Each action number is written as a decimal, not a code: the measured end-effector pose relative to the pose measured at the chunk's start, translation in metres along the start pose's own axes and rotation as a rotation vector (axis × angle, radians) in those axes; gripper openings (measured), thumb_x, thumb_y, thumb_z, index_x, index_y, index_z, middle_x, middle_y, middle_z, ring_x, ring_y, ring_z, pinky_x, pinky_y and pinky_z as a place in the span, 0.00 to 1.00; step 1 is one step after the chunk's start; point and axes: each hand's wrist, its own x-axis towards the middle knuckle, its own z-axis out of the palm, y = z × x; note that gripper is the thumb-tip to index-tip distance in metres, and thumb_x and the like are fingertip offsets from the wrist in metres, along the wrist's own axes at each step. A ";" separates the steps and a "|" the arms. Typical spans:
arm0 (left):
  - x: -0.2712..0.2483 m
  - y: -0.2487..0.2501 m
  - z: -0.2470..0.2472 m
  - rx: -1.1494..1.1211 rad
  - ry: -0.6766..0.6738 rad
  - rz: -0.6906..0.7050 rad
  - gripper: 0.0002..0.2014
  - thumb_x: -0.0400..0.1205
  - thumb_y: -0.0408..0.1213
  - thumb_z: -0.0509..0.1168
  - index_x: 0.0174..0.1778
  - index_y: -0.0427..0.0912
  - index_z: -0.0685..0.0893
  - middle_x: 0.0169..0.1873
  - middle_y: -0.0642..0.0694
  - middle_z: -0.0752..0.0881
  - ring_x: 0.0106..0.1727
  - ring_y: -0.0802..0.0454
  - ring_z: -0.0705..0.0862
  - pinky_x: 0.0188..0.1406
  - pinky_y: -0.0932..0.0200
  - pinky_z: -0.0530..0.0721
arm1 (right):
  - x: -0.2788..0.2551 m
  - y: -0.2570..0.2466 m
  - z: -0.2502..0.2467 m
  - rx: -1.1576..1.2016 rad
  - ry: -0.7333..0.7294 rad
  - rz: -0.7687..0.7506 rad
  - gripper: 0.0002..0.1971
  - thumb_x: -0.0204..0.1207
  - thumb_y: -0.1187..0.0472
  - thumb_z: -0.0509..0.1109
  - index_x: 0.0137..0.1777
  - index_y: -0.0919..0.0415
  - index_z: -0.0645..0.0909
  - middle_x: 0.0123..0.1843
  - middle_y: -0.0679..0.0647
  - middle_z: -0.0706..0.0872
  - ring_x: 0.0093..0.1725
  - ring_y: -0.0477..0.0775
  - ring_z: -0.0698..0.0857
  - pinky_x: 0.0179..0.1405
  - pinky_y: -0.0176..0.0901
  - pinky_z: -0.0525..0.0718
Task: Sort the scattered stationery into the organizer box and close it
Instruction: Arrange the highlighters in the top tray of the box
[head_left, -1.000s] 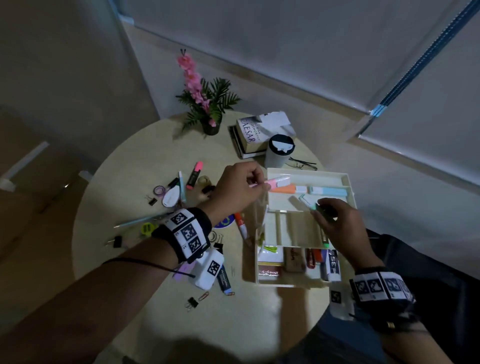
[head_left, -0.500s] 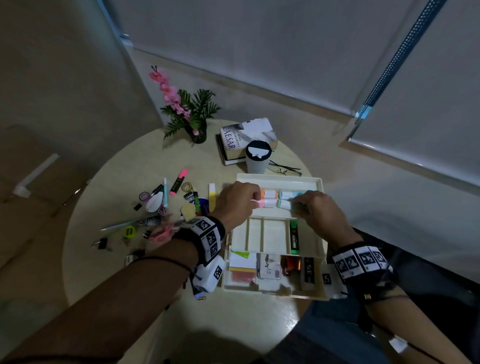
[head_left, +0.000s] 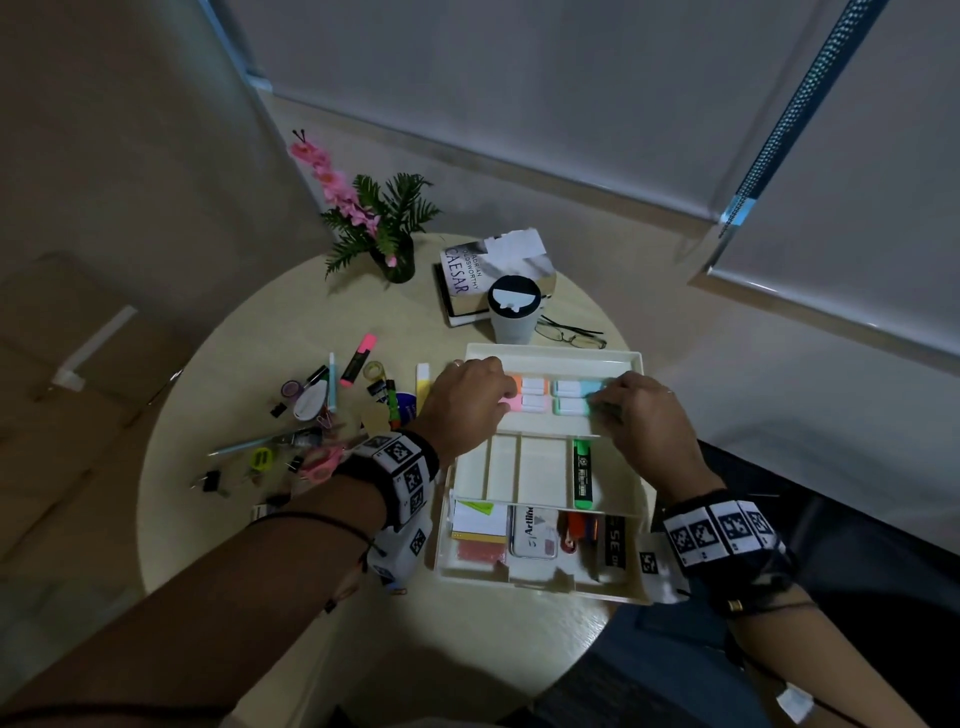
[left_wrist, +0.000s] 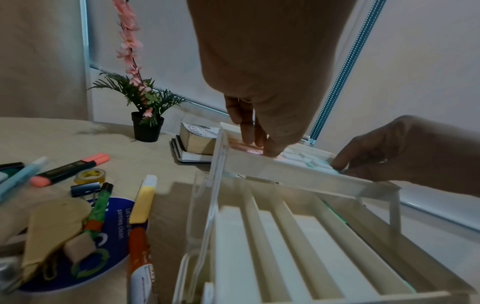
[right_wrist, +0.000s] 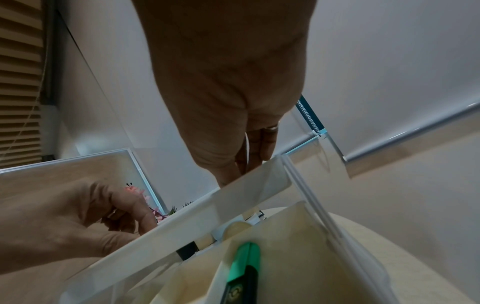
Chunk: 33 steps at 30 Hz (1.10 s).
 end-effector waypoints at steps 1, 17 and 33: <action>0.000 0.000 0.000 -0.001 -0.005 -0.003 0.13 0.86 0.43 0.69 0.66 0.50 0.90 0.58 0.46 0.87 0.57 0.44 0.87 0.61 0.47 0.80 | -0.002 -0.001 0.000 0.005 0.010 0.012 0.09 0.78 0.62 0.79 0.57 0.54 0.94 0.52 0.52 0.90 0.49 0.55 0.87 0.49 0.58 0.90; -0.092 -0.095 0.022 -0.313 0.227 -0.005 0.06 0.84 0.35 0.68 0.52 0.43 0.89 0.51 0.47 0.84 0.55 0.47 0.81 0.53 0.47 0.84 | 0.017 -0.150 0.025 0.176 -0.007 -0.115 0.11 0.83 0.60 0.74 0.62 0.59 0.88 0.56 0.55 0.86 0.53 0.58 0.86 0.50 0.51 0.86; -0.264 -0.287 0.049 -0.498 -0.050 -0.267 0.08 0.83 0.33 0.72 0.51 0.52 0.89 0.50 0.56 0.84 0.53 0.51 0.86 0.53 0.45 0.88 | 0.126 -0.247 0.187 0.051 -0.333 0.471 0.21 0.85 0.57 0.70 0.72 0.70 0.77 0.64 0.72 0.88 0.63 0.72 0.88 0.53 0.53 0.82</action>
